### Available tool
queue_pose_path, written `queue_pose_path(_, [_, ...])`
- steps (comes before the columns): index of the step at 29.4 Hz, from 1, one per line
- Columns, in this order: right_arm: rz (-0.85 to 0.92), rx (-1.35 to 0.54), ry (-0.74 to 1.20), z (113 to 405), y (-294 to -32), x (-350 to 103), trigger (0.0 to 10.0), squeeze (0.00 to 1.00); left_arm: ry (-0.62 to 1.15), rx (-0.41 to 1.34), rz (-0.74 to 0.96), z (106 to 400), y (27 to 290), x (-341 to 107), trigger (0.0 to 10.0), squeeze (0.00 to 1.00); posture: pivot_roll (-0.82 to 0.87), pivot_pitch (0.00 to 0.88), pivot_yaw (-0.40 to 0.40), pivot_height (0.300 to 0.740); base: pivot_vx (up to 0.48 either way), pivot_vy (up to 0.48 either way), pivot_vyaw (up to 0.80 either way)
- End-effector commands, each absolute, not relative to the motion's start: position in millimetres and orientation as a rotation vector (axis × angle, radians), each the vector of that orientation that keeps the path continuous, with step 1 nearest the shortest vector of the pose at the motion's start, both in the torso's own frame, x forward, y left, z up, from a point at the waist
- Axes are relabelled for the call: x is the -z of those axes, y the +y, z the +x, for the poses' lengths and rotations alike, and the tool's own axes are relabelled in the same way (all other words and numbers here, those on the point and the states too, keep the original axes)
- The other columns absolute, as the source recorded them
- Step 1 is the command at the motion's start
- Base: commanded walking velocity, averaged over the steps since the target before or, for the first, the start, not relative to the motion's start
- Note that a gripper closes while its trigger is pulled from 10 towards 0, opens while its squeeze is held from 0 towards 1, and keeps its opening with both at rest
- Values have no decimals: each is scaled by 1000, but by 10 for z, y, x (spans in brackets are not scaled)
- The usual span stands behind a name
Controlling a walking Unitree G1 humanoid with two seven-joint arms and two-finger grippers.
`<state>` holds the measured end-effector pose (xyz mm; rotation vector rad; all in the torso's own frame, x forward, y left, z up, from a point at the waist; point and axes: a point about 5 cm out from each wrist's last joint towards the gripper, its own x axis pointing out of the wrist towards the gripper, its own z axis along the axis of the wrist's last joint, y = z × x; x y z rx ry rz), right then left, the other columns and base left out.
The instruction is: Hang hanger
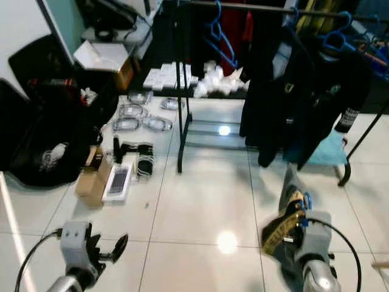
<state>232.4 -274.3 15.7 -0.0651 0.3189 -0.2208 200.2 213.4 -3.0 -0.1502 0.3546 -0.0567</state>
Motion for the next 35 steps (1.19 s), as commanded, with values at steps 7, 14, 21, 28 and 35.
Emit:
queue_pose_path(7, [-109,193,265,2475,-2766,-302,10000,0,344,60,-138,2050,2154,33,10000,0,-61,157,14,740,394,0,0])
queue_pose_path(14, [-113,144,199,2677,-2742,-512,10000,0,335,57,-135,2081,2131,15,10000,0,-65,146,8,740,397,0,-686])
queue_pose_path(21, [-152,7,128,2923,-2626,-799,10000,0,324,60,-134,2087,2109,10,10000,0,-67,145,3,740,394,0,0])
queue_pose_path(28, [-132,-5,59,3069,-2661,-1081,10000,0,318,59,-134,2086,2086,-3,10000,0,-65,154,0,740,396,0,0])
queue_pose_path(35, [-121,-27,-4,3229,-2653,-1424,10000,0,317,62,-134,2093,2065,-7,10000,0,-66,159,-4,740,398,0,0])
